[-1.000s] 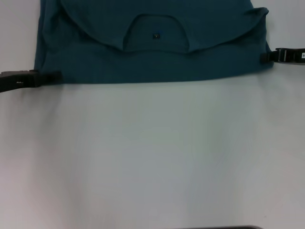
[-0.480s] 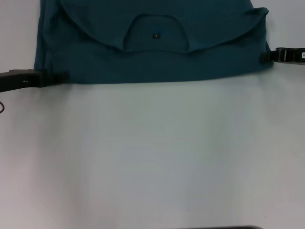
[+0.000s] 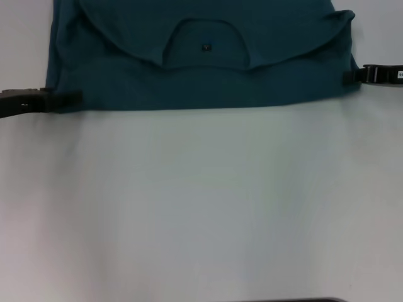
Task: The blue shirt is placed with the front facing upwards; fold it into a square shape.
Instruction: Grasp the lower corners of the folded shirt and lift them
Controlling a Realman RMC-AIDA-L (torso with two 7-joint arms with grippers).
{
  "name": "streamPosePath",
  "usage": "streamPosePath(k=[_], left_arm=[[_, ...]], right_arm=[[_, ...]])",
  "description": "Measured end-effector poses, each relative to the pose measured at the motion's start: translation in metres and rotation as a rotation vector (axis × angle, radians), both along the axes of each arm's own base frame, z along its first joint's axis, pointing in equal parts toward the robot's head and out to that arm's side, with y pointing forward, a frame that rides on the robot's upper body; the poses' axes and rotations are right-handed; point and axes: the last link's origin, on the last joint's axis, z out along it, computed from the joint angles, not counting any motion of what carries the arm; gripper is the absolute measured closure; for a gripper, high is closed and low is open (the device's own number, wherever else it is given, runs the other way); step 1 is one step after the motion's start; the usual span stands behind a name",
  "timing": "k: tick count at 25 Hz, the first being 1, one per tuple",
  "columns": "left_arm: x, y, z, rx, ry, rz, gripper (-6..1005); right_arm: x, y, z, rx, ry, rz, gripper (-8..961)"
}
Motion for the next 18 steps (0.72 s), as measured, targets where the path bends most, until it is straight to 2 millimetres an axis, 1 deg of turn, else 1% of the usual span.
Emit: streamPosePath(k=[7,18], left_arm=[[-0.0040,-0.0004,0.0014,0.010,0.012,0.011,261],[-0.0006,-0.0024,-0.0053,-0.021,0.013,-0.004,285]], right_arm=[[0.0000,-0.0003,-0.0005,-0.001,0.001,0.000,916],[-0.0003,-0.0005,-0.0012,-0.002,0.002,0.000,917]])
